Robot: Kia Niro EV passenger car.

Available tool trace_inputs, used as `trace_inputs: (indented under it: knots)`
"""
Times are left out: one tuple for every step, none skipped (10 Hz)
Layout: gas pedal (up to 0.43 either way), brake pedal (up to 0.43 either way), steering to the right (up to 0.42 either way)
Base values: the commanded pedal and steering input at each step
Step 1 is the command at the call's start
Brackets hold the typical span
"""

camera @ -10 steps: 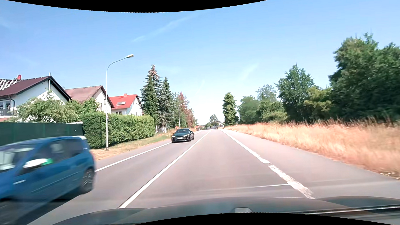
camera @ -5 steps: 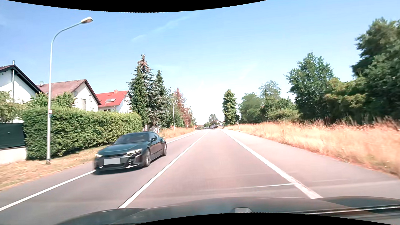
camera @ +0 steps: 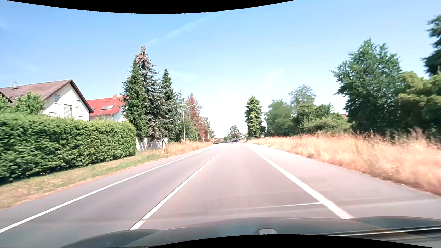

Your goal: Follow the waypoints while adhering to traffic rules and regulations

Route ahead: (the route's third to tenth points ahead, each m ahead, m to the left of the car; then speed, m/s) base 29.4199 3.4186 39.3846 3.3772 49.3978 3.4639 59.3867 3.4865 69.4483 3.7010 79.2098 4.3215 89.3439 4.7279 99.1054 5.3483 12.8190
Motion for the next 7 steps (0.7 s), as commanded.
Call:
trace_inputs:
  knots:
    - [0.087,0.0,0.0]
    - [0.087,0.0,0.0]
    - [0.087,0.0,0.0]
    - [0.087,0.0,0.0]
    - [0.087,0.0,0.0]
    - [0.087,0.0,0.0]
    - [0.087,0.0,0.0]
